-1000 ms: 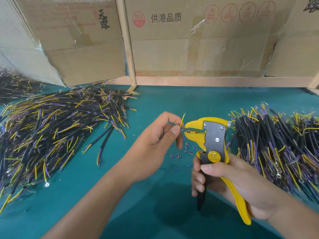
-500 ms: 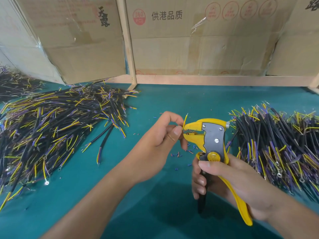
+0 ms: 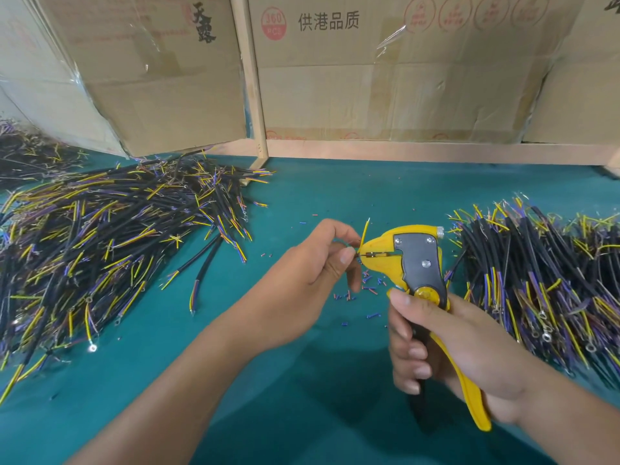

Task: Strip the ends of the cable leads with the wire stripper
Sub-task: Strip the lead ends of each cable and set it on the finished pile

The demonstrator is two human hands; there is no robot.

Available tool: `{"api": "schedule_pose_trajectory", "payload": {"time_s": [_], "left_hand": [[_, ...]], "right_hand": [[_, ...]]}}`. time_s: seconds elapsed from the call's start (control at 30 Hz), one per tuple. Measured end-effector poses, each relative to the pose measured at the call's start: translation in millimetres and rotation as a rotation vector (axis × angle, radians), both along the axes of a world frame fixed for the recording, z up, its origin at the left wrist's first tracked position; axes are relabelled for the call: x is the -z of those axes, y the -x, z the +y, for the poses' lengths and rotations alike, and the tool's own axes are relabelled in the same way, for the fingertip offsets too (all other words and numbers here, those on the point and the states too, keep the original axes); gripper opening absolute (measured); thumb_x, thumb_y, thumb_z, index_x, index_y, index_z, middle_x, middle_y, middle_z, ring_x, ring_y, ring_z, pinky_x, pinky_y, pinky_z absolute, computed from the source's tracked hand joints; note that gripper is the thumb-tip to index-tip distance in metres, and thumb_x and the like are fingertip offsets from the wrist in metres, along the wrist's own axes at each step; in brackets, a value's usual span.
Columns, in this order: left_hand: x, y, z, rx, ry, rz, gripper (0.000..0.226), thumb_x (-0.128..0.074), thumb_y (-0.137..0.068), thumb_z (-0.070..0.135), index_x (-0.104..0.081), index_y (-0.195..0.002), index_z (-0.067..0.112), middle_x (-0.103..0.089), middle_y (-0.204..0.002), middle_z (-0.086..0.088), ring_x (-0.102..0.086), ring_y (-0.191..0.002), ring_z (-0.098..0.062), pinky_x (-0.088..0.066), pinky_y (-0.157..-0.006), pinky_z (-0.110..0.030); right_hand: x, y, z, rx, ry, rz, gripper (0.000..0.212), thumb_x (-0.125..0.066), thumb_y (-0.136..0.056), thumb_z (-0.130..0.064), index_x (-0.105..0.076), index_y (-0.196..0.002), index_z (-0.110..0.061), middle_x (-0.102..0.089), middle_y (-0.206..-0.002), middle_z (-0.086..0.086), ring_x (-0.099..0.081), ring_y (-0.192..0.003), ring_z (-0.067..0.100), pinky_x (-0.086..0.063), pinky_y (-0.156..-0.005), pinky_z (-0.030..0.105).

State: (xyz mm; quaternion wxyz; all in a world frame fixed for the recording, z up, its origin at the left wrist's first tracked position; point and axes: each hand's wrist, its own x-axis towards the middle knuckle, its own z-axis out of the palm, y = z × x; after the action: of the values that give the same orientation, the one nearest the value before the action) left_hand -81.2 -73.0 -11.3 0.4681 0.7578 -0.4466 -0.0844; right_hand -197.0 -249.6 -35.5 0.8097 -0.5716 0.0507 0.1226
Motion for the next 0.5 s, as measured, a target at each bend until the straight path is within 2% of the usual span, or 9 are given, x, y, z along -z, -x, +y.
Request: {"api": "schedule_pose_trajectory", "payload": {"time_s": [0.13, 0.27, 0.43, 0.5], "left_hand": [[-0.8, -2.5, 0.9, -0.020, -0.038, -0.011, 0.012, -0.039, -0.107, 0.020, -0.048, -0.114, 0.017, -0.065, -0.079, 0.013, -0.039, -0.058, -0.015, -0.034, -0.056, -0.024], [0.1, -3.9, 1.0, -0.047, -0.036, -0.036, 0.006, -0.042, -0.107, 0.019, -0.048, -0.108, 0.019, -0.067, -0.077, 0.013, -0.037, -0.053, -0.008, -0.031, -0.053, -0.020], [0.9, -5.1, 0.7, -0.055, -0.044, -0.070, 0.008, -0.045, -0.106, 0.019, -0.049, -0.101, 0.024, -0.069, -0.078, 0.013, -0.039, -0.056, -0.012, -0.035, -0.054, -0.024], [1.3, -6.3, 0.8, -0.061, -0.055, -0.093, 0.008, -0.046, -0.105, 0.019, -0.051, -0.100, 0.023, -0.069, -0.079, 0.013, -0.039, -0.054, -0.010, -0.034, -0.053, -0.021]], "right_hand": [[0.0, -0.7, -3.8, 0.027, 0.024, 0.016, 0.049, -0.078, -0.079, -0.047, -0.048, -0.066, -0.010, -0.030, -0.059, 0.006, -0.031, -0.046, 0.021, -0.038, -0.047, 0.033], [-1.6, -0.6, -3.4, 0.020, -0.002, 0.026, 0.048, -0.077, -0.079, -0.046, -0.048, -0.067, -0.009, -0.030, -0.059, 0.006, -0.031, -0.046, 0.021, -0.038, -0.047, 0.033], [-8.4, 0.5, -3.1, 0.083, 0.033, 0.031, 0.052, -0.076, -0.073, -0.052, -0.044, -0.063, -0.012, -0.025, -0.055, 0.003, -0.024, -0.040, 0.016, -0.031, -0.043, 0.024], [-8.7, 1.0, -4.2, 0.081, 0.037, 0.035, 0.052, -0.076, -0.072, -0.053, -0.044, -0.063, -0.013, -0.025, -0.055, 0.003, -0.023, -0.039, 0.015, -0.030, -0.043, 0.023]]}}
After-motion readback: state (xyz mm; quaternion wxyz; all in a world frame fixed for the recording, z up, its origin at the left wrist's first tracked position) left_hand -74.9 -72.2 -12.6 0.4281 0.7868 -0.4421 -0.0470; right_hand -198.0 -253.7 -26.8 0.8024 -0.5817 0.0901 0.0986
